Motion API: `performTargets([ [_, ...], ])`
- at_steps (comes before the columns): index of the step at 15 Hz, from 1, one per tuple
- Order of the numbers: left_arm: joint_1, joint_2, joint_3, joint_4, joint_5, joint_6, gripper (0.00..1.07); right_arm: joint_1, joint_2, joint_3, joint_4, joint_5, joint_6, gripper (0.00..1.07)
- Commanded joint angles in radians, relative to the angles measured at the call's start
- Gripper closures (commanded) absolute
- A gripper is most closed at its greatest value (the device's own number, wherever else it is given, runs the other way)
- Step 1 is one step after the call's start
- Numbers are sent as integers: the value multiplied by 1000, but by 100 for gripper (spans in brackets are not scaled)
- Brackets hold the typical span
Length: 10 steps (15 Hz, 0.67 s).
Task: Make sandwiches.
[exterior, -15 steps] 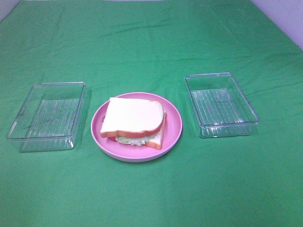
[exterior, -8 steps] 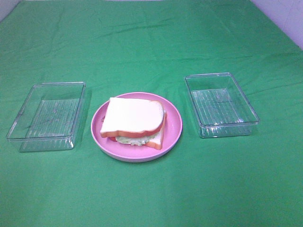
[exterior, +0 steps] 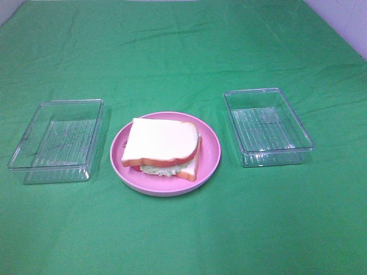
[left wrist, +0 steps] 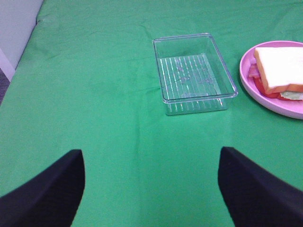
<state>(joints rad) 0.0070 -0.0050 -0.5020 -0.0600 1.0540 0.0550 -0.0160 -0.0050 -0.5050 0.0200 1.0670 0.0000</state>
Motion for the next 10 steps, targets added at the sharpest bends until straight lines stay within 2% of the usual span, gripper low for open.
performTargets([
  [1,3,-20,3,-3,-8,2,32,-6,-16,1,-1,-8,0,22],
  [10,3,-25,3,-3,-8,2,32,-6,-16,1,-1,-8,0,22],
])
